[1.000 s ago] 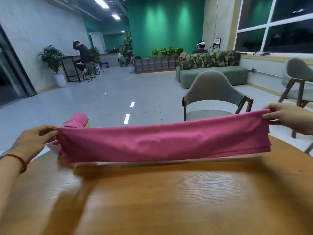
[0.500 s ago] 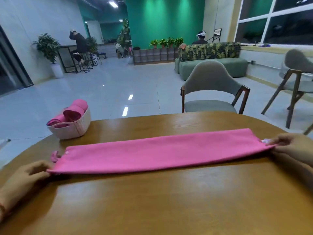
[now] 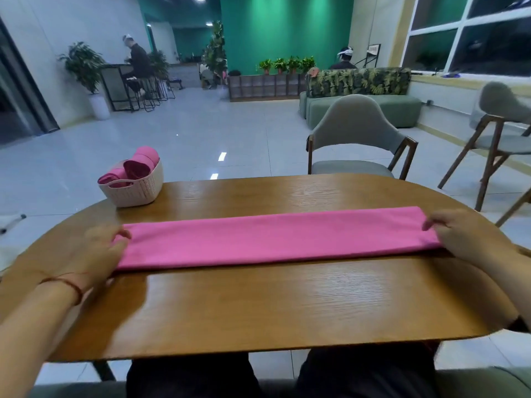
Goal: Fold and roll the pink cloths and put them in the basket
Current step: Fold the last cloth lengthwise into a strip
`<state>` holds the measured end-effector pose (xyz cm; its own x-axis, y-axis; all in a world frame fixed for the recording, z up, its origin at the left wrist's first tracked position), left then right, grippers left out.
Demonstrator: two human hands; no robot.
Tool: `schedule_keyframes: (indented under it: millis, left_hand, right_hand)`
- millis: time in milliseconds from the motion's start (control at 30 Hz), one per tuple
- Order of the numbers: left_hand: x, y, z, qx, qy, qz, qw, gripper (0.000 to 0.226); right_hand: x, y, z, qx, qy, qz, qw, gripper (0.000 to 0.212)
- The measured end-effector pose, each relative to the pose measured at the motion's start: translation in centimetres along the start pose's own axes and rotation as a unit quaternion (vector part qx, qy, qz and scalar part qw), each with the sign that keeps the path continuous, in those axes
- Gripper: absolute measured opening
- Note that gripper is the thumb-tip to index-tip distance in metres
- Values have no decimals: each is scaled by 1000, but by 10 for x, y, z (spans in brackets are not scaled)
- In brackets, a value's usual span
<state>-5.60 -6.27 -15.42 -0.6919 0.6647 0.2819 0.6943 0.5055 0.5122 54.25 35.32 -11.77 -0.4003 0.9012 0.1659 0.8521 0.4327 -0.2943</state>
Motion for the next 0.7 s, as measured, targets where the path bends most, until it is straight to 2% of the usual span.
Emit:
schedule_keyframes:
  millis: [67,167,233,400,533,700]
  left_hand:
    - [4,32,29,18,-44,57,997,21]
    - [11,90,75,58,-124,103,985,57]
    - [21,124,104,94,-152,134,975,70]
    - [26,176,156,143,-207,120,960,68]
    - [30,167,150,145,-240,112,953,70]
    - [49,112,130,158,-218,50,962,66]
  right_hand:
    - [-8,-43,11,31,-5,-56,998,31]
    - [-4,-109,47,58,-49,-131,989,25]
    - [5,-153,76,37,-78,-177,981,32]
    - [12,-241,133,-38,-134,-252,958,63]
    - [13,-239,144,-62,-173,-232,955,79]
    - [28,-175,127,-86,-164,-182,966,87]
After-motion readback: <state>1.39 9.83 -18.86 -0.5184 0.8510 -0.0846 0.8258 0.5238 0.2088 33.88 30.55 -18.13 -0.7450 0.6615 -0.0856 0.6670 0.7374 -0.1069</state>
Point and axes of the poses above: each hand's wrist, its own x-axis towards the middle knuckle, its own z-axis out of the palm, y = z × x, the point moved 1 cm from there along x, towards the middle knuckle, and after that the axes turned 3 degrees about -x, right-handed, at the moved point
